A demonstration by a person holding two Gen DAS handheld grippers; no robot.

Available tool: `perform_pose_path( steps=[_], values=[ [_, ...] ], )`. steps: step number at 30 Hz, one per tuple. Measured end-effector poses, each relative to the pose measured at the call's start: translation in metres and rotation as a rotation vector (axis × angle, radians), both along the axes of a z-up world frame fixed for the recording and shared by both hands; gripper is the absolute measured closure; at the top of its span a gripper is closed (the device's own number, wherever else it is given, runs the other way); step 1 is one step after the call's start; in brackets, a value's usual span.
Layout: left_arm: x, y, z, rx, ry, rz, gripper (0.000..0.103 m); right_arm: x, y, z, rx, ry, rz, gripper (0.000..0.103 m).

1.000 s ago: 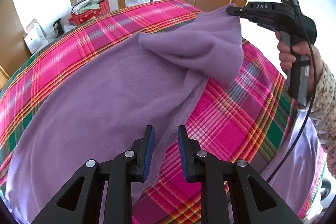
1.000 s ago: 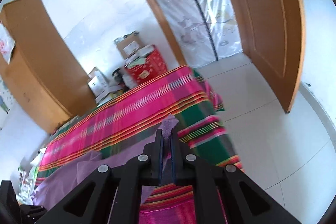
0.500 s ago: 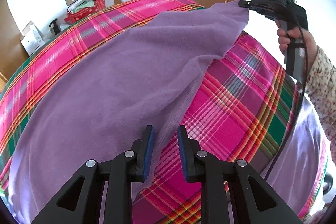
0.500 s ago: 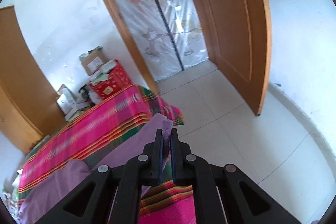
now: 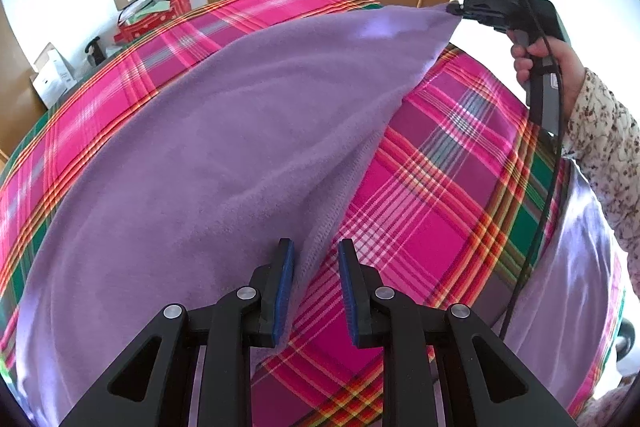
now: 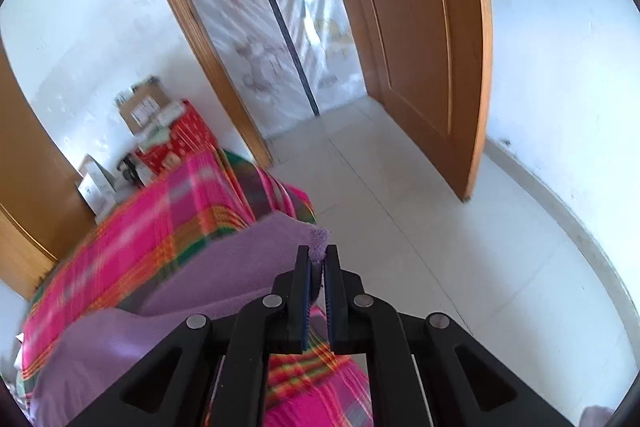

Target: Fold clothes

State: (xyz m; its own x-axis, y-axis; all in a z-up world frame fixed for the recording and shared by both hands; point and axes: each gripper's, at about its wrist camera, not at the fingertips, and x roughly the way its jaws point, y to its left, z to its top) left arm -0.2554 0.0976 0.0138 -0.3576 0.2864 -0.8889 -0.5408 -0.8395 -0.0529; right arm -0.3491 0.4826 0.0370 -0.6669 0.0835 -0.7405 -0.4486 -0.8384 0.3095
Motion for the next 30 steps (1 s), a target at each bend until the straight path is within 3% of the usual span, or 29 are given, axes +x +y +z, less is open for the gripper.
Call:
perform_pose_path(
  steps=[6,11,14,15,18,24,30],
  values=[
    [0.001,-0.003,0.001,0.011,-0.003,0.006,0.080,0.006,0.007,-0.002,-0.030,0.002,-0.054,0.090],
    [0.003,-0.006,0.001,0.022,-0.005,0.015,0.080,0.005,-0.008,0.018,0.045,0.047,-0.055,0.086],
    [0.003,-0.009,0.003,0.029,-0.009,0.023,0.080,0.004,-0.017,0.031,0.098,0.073,-0.076,0.073],
    [0.004,-0.010,0.003,0.029,-0.007,0.026,0.080,0.002,-0.020,0.035,0.091,0.091,-0.047,0.067],
    [0.006,-0.014,0.004,0.039,-0.009,0.034,0.080,-0.014,-0.036,0.032,0.048,0.076,0.100,0.066],
    [0.011,-0.023,0.009,0.064,-0.003,0.061,0.080,-0.042,-0.063,0.013,-0.013,0.001,0.197,0.061],
    [0.009,-0.034,0.009,0.067,-0.010,0.093,0.080,-0.059,-0.095,0.003,0.103,-0.064,0.235,0.059]
  ],
)
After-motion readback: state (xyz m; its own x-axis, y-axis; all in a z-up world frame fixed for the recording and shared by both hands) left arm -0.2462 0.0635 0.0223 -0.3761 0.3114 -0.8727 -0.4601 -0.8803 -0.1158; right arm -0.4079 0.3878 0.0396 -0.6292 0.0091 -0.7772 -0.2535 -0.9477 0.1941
